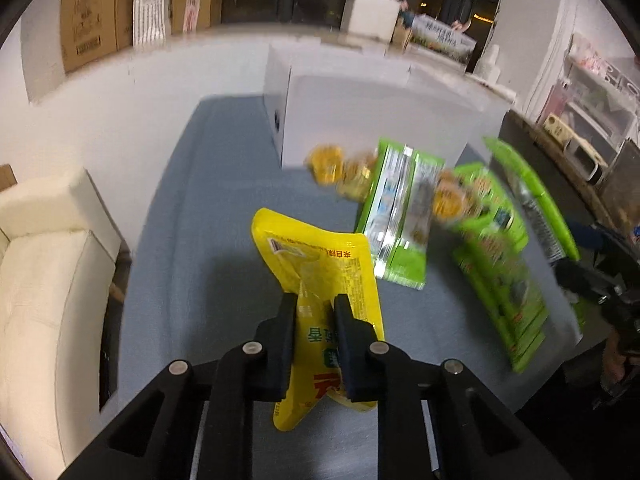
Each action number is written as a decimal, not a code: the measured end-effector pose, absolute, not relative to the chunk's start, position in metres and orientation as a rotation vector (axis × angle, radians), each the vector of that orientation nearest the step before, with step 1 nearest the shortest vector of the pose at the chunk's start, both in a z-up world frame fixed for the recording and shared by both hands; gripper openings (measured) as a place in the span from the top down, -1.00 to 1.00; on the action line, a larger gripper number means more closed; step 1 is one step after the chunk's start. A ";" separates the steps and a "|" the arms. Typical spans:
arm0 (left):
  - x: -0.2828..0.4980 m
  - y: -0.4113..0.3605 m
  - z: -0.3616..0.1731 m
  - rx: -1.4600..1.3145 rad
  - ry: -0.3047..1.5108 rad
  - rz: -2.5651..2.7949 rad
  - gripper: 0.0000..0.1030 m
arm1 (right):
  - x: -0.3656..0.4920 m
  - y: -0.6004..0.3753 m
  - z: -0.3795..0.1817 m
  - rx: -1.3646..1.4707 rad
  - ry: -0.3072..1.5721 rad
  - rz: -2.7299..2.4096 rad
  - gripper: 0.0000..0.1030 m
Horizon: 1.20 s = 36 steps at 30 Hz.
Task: Organize snacks
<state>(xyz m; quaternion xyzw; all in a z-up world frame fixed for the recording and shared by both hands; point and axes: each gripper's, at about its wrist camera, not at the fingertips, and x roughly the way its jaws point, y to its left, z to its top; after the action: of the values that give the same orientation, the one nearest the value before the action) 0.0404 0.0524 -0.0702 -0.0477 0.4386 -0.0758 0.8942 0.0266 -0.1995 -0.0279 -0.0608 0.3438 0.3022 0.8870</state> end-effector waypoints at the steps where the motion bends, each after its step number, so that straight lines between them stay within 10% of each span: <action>1: 0.040 0.053 -0.064 -0.099 0.886 -0.155 0.59 | 0.028 -0.201 -0.023 -0.122 0.697 0.619 -0.44; 14: 0.164 0.030 0.074 -0.047 0.575 -0.194 0.60 | 0.173 -0.217 0.068 0.007 0.542 0.330 -0.44; 20: 0.263 0.022 0.058 -0.062 0.611 -0.180 0.47 | 0.259 -0.199 0.041 0.048 0.650 0.302 -0.49; 24: 0.287 0.028 0.034 -0.082 0.683 -0.125 -0.89 | 0.280 -0.196 0.017 0.047 0.707 0.242 -0.80; 36: 0.243 0.045 0.036 -0.163 0.672 -0.157 -1.00 | 0.232 -0.217 0.048 0.069 0.550 0.274 -1.00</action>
<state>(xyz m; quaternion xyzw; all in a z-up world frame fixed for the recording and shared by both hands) 0.2429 0.0446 0.0360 -0.0799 0.3290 -0.0767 0.9378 0.2318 -0.2167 0.0481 0.0340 0.2709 0.1350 0.9525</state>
